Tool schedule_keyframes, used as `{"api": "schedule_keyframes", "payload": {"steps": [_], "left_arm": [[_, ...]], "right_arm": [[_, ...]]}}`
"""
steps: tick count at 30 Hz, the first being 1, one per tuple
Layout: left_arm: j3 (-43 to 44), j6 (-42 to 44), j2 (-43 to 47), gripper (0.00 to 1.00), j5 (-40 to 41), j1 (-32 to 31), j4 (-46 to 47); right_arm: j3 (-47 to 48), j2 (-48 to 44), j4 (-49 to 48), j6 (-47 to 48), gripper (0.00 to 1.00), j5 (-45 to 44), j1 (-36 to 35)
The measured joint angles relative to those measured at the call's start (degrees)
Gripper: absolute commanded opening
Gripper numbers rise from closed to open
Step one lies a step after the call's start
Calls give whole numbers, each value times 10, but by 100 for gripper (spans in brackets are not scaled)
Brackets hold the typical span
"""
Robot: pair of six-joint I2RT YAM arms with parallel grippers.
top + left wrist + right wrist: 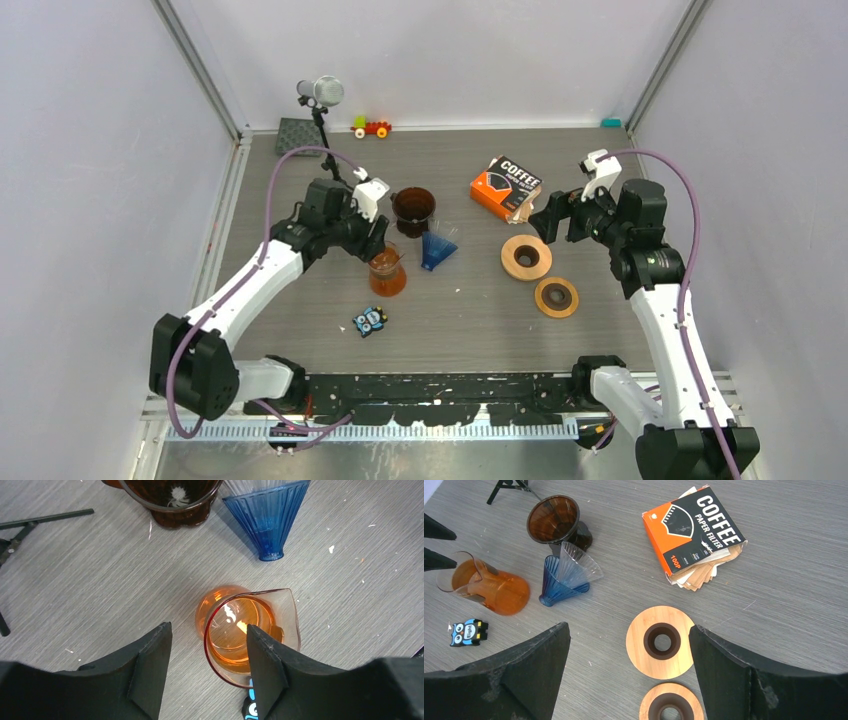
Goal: Place the coffee filter in the dripper
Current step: Move the coffee server to the center of the board.
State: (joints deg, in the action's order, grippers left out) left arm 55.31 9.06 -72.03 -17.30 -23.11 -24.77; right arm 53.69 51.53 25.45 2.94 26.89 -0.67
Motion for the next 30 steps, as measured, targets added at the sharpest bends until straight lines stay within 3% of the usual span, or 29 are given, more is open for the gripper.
{"api": "schedule_keyframes", "payload": {"steps": [14,30], "left_arm": [[0,19,-41,13,-21,-5,-32],[-24,33,18,0,-80,-22,-87]], "right_arm": [[0,6,2,2,93,3,0],[3,21,33,33,93,-19,0]]}}
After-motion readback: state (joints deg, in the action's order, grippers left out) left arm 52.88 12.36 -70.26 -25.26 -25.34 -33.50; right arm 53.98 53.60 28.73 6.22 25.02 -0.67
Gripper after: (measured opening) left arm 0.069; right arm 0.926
